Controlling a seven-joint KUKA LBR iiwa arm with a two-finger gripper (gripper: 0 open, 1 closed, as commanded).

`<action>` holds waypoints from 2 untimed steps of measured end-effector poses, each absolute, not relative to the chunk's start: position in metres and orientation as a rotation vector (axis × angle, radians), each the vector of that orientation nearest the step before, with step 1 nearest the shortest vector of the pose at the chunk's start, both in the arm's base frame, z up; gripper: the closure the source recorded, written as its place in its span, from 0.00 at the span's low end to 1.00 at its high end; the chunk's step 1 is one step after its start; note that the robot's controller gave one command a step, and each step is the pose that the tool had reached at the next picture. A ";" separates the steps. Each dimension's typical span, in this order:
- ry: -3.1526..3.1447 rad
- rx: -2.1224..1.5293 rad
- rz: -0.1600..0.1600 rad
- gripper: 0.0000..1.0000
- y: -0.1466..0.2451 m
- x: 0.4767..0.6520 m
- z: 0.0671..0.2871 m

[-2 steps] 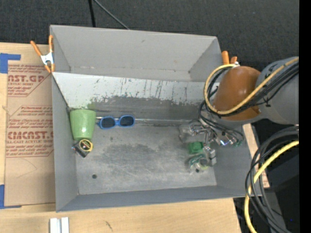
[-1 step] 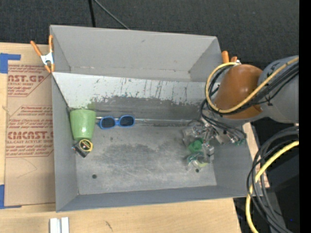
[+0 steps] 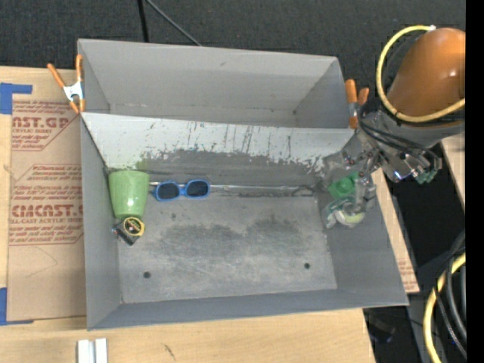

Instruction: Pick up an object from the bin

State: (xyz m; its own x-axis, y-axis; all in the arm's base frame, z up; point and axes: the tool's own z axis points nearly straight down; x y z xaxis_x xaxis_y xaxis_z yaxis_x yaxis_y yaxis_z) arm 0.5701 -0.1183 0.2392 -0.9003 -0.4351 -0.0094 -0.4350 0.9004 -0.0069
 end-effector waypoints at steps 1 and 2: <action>2.977 -1.004 0.012 1.00 -0.120 0.580 0.079; 2.963 -1.013 -0.006 1.00 -0.099 0.590 0.205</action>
Offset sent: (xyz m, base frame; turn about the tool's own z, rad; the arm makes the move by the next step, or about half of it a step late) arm 0.0097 -0.0065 -0.1567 -0.2013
